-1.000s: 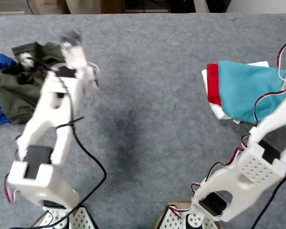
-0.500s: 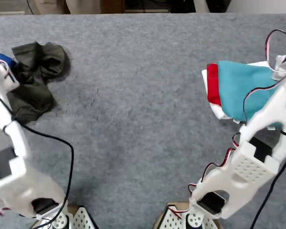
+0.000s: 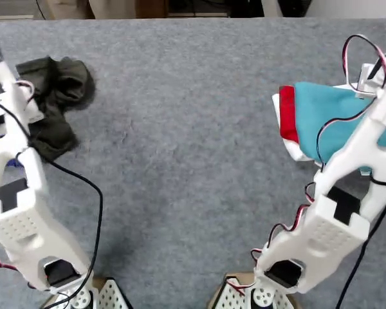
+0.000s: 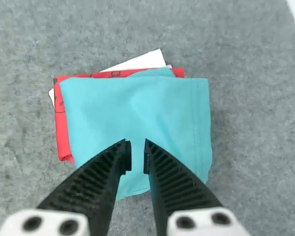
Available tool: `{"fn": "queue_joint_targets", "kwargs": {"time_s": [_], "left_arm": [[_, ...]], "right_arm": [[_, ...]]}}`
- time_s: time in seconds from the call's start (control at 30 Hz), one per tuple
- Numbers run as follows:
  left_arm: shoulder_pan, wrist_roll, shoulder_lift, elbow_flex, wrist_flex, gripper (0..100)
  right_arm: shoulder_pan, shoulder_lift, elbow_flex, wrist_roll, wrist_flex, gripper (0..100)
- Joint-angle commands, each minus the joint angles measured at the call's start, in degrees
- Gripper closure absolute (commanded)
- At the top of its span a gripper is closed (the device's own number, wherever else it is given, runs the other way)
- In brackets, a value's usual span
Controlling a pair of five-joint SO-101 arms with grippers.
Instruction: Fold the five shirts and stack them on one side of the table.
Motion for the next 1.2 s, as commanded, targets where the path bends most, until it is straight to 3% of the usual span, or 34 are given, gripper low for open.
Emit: {"fn": "queue_joint_targets", "kwargs": {"time_s": [0.0, 0.27, 0.43, 0.6, 0.7, 0.8, 0.93, 1.17], "left_arm": [[7.38, -0.35, -9.98, -3.08, 7.30, 98], [33.49, -0.35, -35.03, 15.12, 13.71, 98], [51.52, 3.25, -49.45, 32.62, 9.58, 98], [67.25, 8.09, -60.70, 41.49, 5.89, 98], [70.86, 10.37, -65.54, 42.02, 6.07, 85], [64.53, 17.41, -70.37, 40.97, 5.89, 68], [47.30, 18.37, -74.24, 37.36, 4.40, 68], [12.75, 17.32, -74.07, 48.53, -0.18, 68]], "right_arm": [[-1.19, -4.53, -2.42, -0.53, 0.97, 94.0], [-2.07, -6.55, -2.33, 2.20, 0.97, 93.9], [-2.07, -7.08, -2.33, 4.57, 0.97, 93.7], [-2.33, -6.64, -2.15, 4.84, 1.05, 93.5], [-4.00, -6.99, 0.92, 4.84, 1.05, 87.1], [-7.52, -7.69, 6.29, 4.75, 1.05, 73.8], [-14.90, -10.59, 14.02, 4.75, 1.05, 64.1], [-31.08, -24.22, 34.07, 4.40, 1.05, 84.0]]}}
